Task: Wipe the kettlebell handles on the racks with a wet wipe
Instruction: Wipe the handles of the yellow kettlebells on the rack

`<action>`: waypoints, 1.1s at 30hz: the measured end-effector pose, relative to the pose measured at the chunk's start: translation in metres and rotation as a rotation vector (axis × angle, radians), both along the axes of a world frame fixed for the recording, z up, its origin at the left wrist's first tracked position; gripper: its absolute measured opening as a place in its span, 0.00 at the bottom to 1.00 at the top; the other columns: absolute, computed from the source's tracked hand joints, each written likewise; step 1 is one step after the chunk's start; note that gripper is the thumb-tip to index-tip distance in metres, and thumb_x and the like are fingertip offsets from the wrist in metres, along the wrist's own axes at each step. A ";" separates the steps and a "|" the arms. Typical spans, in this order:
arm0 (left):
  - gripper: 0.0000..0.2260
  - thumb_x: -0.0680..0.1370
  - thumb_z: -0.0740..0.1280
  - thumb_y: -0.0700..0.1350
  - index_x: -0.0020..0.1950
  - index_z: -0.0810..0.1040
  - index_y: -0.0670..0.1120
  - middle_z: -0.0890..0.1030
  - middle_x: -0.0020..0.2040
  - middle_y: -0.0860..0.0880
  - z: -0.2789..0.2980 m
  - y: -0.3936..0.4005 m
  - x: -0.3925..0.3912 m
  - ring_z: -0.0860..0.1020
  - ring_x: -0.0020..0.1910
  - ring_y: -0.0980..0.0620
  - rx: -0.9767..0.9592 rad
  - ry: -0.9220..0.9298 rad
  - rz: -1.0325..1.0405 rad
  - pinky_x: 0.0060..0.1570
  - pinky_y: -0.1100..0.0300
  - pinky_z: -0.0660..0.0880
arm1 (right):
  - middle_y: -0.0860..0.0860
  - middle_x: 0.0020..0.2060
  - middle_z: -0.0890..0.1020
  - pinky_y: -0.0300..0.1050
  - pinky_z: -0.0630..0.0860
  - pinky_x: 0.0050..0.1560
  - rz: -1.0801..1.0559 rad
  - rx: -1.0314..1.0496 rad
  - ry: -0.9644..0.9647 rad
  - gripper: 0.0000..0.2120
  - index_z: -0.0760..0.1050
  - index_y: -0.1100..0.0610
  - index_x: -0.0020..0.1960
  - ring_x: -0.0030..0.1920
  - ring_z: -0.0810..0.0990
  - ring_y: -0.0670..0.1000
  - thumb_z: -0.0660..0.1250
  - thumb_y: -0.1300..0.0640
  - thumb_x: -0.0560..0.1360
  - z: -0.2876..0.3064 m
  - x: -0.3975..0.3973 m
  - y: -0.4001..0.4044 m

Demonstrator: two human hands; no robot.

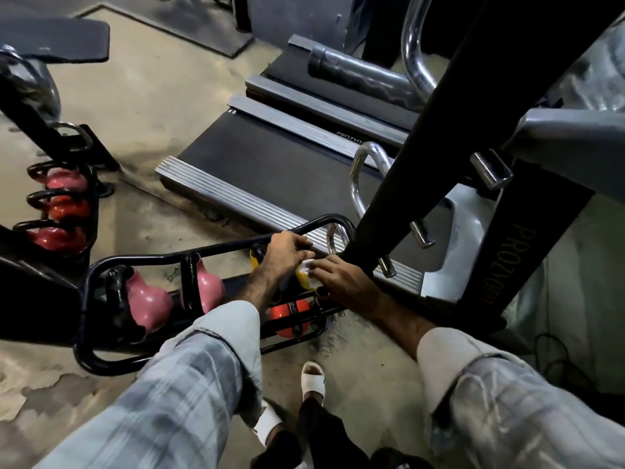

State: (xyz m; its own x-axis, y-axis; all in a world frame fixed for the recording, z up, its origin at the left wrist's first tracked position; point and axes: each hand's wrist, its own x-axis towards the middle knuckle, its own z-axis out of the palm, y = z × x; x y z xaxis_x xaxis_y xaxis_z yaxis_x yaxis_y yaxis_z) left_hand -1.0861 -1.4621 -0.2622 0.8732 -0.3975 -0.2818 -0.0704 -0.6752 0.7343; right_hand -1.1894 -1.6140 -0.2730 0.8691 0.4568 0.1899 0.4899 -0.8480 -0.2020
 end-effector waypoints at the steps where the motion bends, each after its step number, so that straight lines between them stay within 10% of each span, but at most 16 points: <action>1: 0.14 0.70 0.75 0.45 0.55 0.83 0.45 0.83 0.55 0.49 0.001 0.000 0.000 0.79 0.53 0.58 0.002 -0.002 -0.010 0.51 0.73 0.69 | 0.51 0.57 0.80 0.46 0.79 0.39 0.015 -0.007 -0.022 0.15 0.79 0.57 0.55 0.51 0.78 0.55 0.73 0.60 0.68 -0.004 -0.006 -0.001; 6: 0.13 0.70 0.75 0.45 0.54 0.83 0.46 0.83 0.56 0.49 0.000 -0.001 0.000 0.79 0.55 0.57 0.008 -0.024 -0.023 0.56 0.67 0.72 | 0.50 0.54 0.81 0.45 0.77 0.42 0.025 0.001 -0.014 0.12 0.80 0.56 0.53 0.49 0.78 0.53 0.72 0.60 0.69 0.000 -0.006 -0.006; 11: 0.12 0.70 0.74 0.44 0.53 0.84 0.47 0.82 0.57 0.49 0.005 0.001 -0.007 0.78 0.58 0.55 -0.020 -0.058 0.000 0.58 0.66 0.71 | 0.49 0.46 0.81 0.46 0.77 0.46 -0.459 0.320 0.243 0.10 0.77 0.54 0.49 0.48 0.81 0.51 0.65 0.47 0.77 -0.018 -0.006 0.002; 17: 0.18 0.71 0.73 0.39 0.61 0.79 0.44 0.82 0.57 0.49 0.004 -0.010 -0.047 0.78 0.58 0.53 -0.140 -0.156 0.287 0.55 0.73 0.65 | 0.46 0.44 0.84 0.40 0.76 0.47 -0.842 0.905 0.390 0.07 0.81 0.52 0.49 0.46 0.82 0.45 0.69 0.60 0.72 -0.016 -0.019 -0.001; 33: 0.10 0.69 0.74 0.49 0.47 0.84 0.46 0.85 0.38 0.50 -0.026 -0.027 -0.100 0.82 0.37 0.59 -0.139 0.096 0.449 0.42 0.56 0.81 | 0.52 0.28 0.82 0.40 0.65 0.32 -0.905 1.297 1.034 0.13 0.74 0.57 0.38 0.30 0.74 0.50 0.57 0.66 0.78 -0.005 0.066 0.013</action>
